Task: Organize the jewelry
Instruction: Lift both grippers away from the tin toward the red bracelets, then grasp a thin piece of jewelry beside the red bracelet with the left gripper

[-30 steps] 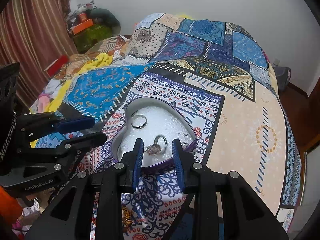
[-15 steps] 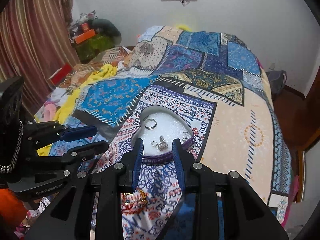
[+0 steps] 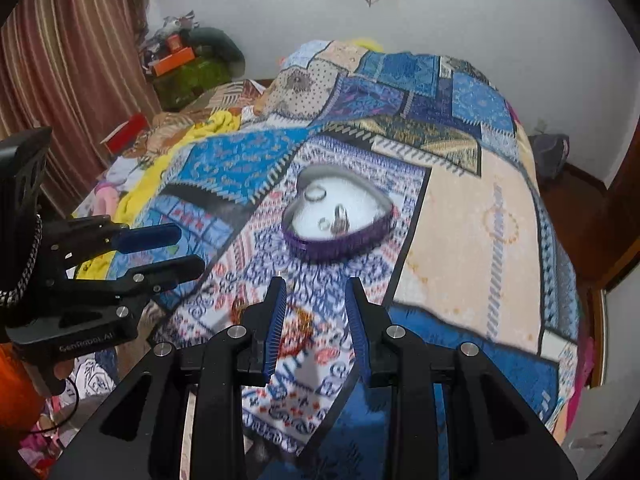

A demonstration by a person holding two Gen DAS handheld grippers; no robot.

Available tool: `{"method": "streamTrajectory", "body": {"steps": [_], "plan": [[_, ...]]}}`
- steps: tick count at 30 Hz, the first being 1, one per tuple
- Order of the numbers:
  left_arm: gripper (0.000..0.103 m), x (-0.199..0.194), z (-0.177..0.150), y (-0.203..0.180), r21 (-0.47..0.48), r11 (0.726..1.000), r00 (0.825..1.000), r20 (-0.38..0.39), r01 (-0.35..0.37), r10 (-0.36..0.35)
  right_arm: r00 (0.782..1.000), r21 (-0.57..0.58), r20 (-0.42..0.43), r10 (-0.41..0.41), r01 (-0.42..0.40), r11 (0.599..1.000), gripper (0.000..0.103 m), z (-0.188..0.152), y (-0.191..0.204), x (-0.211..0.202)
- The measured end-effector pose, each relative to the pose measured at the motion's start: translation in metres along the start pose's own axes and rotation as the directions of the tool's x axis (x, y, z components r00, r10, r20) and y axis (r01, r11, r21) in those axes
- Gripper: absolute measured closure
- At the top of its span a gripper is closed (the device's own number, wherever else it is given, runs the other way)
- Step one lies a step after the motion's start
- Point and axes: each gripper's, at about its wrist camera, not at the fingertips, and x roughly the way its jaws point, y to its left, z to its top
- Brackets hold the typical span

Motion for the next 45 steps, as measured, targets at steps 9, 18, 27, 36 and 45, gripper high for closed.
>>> {"method": "streamTrajectory", "body": {"steps": [9,18,27,36,45], "plan": [[0.063,0.019,-0.018,-0.002,-0.036,0.999,0.998,-0.057,0.013,-0.015,0.997,0.040,-0.078,0.001,0.002,0.999,0.076,-0.026,-0.010,0.015],[0.069,0.031,-0.018,-0.014,-0.046,0.998,0.997,-0.055,0.054,-0.056,0.996,0.085,-0.084,0.021,-0.013,0.996,0.076,-0.035,-0.020,0.015],[0.095,0.042,-0.018,-0.019,-0.070,0.992,0.992,-0.062,0.108,-0.112,0.996,0.098,-0.080,0.036,-0.028,0.995,0.075,-0.036,-0.019,0.017],[0.101,0.025,-0.012,-0.024,-0.046,0.994,0.995,-0.021,0.101,-0.102,0.996,0.101,-0.078,0.041,-0.033,0.994,0.075,-0.037,-0.018,0.014],[0.102,-0.011,-0.001,-0.010,-0.086,0.991,0.990,0.098,0.106,-0.098,0.996,0.070,-0.080,0.049,-0.043,0.997,0.075,-0.033,-0.008,0.013]]}}
